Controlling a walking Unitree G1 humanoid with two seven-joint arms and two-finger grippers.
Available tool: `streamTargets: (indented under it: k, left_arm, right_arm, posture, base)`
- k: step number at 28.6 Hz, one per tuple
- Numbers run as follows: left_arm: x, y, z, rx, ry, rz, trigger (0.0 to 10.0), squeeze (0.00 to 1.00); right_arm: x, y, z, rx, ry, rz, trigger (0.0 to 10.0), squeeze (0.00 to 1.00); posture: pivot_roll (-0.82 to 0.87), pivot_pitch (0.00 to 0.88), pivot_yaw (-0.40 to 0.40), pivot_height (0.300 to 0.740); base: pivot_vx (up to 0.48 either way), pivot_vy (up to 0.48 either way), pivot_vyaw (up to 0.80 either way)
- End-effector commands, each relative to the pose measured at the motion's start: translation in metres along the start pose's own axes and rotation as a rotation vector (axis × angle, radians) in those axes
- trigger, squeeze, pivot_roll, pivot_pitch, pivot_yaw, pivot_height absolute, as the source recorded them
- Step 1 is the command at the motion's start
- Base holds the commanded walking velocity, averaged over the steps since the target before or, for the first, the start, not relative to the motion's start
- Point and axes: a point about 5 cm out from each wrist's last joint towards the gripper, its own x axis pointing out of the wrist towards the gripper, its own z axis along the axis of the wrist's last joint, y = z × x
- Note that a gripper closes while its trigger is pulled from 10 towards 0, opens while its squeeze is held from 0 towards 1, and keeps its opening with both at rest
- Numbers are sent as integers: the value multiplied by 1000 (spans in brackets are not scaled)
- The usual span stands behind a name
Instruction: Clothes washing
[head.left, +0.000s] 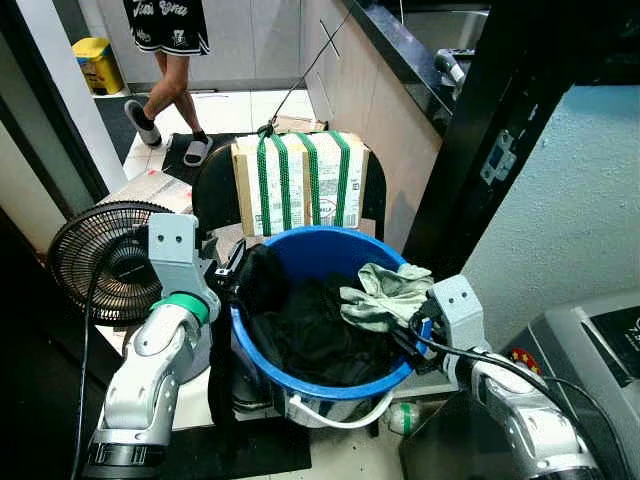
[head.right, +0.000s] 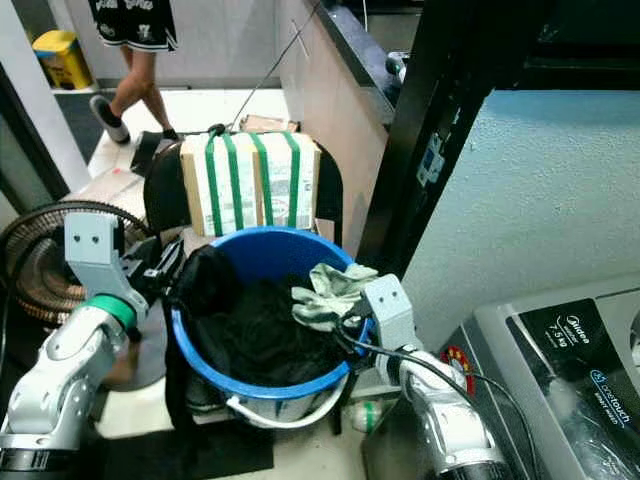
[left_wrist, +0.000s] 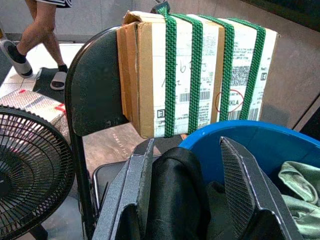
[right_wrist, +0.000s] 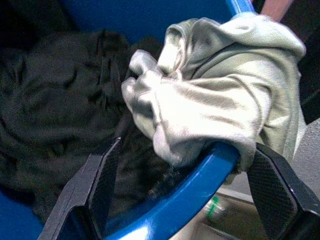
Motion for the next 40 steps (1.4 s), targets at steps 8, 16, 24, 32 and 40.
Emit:
streamTargets:
  k: [8,16,24,32,40]
  left_arm:
    - [0,0,-4,-1,21,1,10000,0]
    - [-2,1,-5,0,23,8,10000,0]
    - [-4,1,-6,3,29,10,10000,0]
    - [-5,2,-6,4,28,16,10000,0]
    - [-4,2,-5,5,26,17,10000,0]
  right_arm:
    - [3,3,9,101,-78,-21,10000,0]
    - [6,13,2,42,-59,1,9765,0]
    - [11,21,-4,8,-71,-31,0,0]
    - [14,23,-3,21,-84,-44,0,0]
    - [15,24,-3,12,-91,-46,0,0]
  posture:
    - [108,47,37,740]
    - [112,56,33,740]
    - [115,68,31,740]
    - [118,68,27,740]
    - [117,65,26,740]
  base:
    - [0,0,0]
    - [0,0,0]
    - [0,0,0]
    - [0,0,0]
    - [0,0,0]
